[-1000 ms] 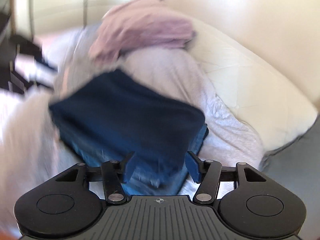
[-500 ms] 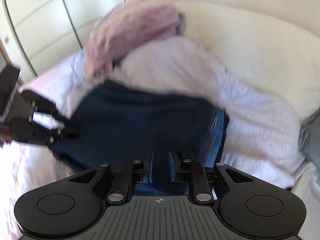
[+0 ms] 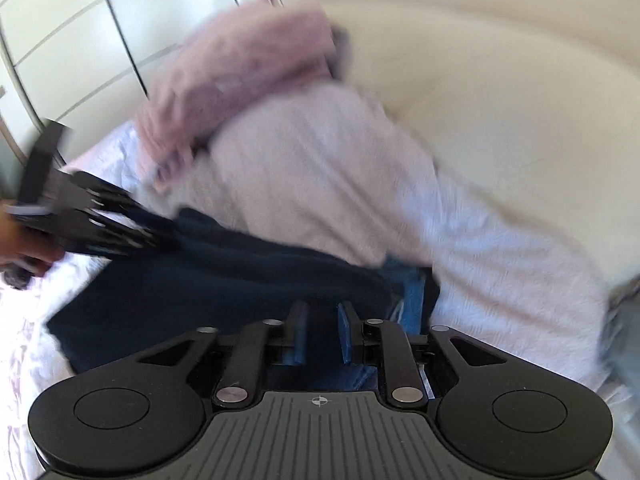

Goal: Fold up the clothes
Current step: 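Lower the sweatpants onto the jeans stack and open both grippers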

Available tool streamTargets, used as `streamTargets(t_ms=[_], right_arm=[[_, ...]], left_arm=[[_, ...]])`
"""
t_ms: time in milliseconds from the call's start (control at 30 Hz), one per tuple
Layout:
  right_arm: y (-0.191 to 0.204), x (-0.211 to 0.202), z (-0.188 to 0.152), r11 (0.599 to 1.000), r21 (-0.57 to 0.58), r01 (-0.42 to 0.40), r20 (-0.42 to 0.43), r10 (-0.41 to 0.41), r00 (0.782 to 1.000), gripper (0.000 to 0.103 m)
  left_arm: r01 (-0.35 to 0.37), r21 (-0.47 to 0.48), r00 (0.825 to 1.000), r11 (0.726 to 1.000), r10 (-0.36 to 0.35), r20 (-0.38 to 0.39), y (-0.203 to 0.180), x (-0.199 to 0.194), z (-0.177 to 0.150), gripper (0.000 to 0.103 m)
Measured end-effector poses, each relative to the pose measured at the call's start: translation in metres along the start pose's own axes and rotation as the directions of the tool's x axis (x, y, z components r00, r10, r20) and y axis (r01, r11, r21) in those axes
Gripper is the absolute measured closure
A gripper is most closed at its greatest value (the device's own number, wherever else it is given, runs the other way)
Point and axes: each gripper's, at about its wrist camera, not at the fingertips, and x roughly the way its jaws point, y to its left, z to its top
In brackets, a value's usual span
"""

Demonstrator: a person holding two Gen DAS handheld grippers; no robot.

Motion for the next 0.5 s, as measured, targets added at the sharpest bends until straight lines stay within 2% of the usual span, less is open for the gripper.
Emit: streamTargets(t_ms=[33, 100, 167, 267, 433, 500], right_arm=[[0.008, -0.010, -0.002, 1.000, -0.018, -0.003, 0.014, 0.003, 1.000, 0.083], [0.016, -0.014, -0.016, 1.000, -0.023, -0.018, -0.030, 0.017, 0.999, 0.083], [0.020, -0.011, -0.041, 0.998, -0.055, 0.005, -0.072, -0.009, 0.997, 0.084], [0.013, -0.011, -0.063, 1.000, -0.005, 0.011, -0.062, -0.011, 0.998, 0.084], [0.015, -0.016, -0.050, 1.000, 0.007, 0.016, -0.090, -0.015, 0.996, 0.084], [0.019, -0.029, -0.047, 0.999, 0.030, 0.031, -0.069, -0.029, 0.997, 0.083]], left_arm=[[0.006, -0.004, 1.000, 1.000, -0.006, -0.002, 0.001, 0.001, -0.001, 0.080], [0.019, -0.010, 1.000, 1.000, -0.019, -0.008, 0.004, 0.004, -0.003, 0.079], [0.029, 0.001, 0.999, 1.000, -0.029, -0.015, 0.003, 0.009, -0.002, 0.078], [0.023, 0.029, 0.999, 0.999, -0.022, -0.024, -0.002, 0.013, 0.001, 0.078], [0.026, 0.033, 1.000, 0.999, -0.026, -0.011, -0.002, -0.004, 0.001, 0.079], [0.031, 0.042, 0.999, 0.999, -0.031, 0.005, -0.003, -0.019, -0.001, 0.078]])
